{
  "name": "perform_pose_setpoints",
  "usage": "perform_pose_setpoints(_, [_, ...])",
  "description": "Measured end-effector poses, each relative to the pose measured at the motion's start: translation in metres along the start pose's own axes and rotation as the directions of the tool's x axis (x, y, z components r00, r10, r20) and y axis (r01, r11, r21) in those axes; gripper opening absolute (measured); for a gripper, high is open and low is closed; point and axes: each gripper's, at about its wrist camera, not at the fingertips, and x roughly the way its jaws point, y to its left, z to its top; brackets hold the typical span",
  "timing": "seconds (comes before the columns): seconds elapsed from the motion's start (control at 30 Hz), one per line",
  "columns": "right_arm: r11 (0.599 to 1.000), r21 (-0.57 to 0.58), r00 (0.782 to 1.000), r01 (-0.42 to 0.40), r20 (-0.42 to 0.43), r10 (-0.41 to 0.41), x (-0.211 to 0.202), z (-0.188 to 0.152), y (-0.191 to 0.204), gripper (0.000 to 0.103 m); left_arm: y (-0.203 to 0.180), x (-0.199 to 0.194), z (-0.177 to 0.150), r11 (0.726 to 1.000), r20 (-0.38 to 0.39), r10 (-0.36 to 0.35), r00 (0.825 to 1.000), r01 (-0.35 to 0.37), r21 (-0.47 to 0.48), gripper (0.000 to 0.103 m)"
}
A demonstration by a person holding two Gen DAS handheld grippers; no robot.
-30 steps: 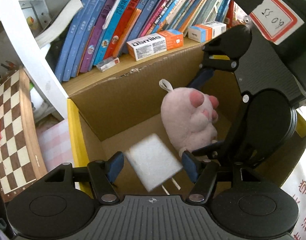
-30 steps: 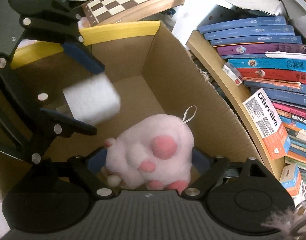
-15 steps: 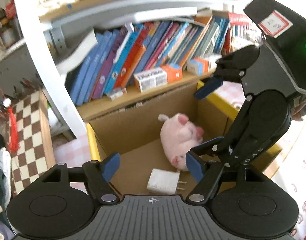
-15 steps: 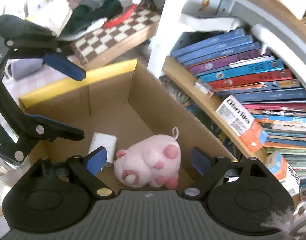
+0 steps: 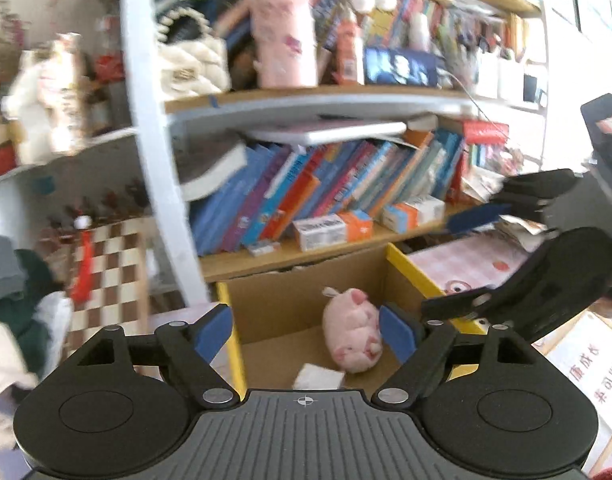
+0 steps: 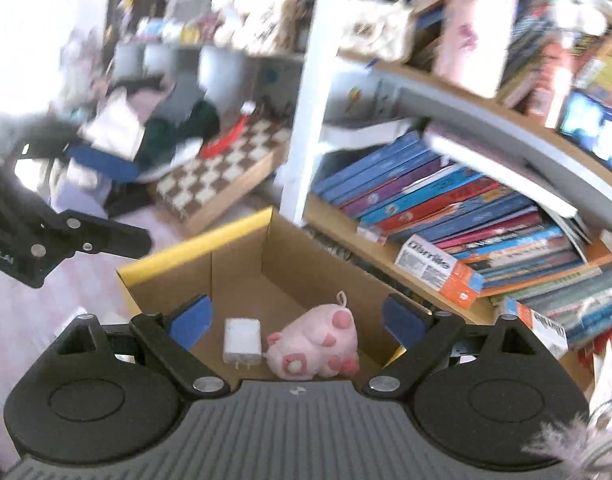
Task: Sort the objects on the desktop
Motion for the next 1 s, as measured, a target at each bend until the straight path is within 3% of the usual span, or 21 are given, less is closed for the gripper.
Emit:
perform_pose_setpoints(0.13, [0.995,0.091,0.999,0.045,0.025,-0.048,-0.028,-0.013,0.003,0.095,0.013,-0.021,-0.018,0.996,-0.012,0.037,0.999,-0.038,-0.084,0.085])
perform_pose_setpoints(0.27, [0.985,0.150,0.996,0.086,0.014,-0.089,-0.048,-0.031,0.016,0.095,0.014,-0.038,-0.038,0.993,-0.031,0.069,0.997,-0.071,-0.096,0.085])
perform_pose_setpoints(0.67, [0.954,0.238,0.983,0.183,-0.033,-0.180,-0.080,-0.082,0.076,0.097,-0.002,-0.074,-0.097,0.994,-0.125,0.021,0.992,-0.034,-0.105,0.085])
perform_pose_setpoints(1.0, [0.929,0.303,0.975,0.213,-0.134,-0.180,-0.084,-0.122,0.127,0.098,-0.003,-0.095,-0.132,0.992,-0.180,0.026,0.983,-0.048,-0.119,0.088])
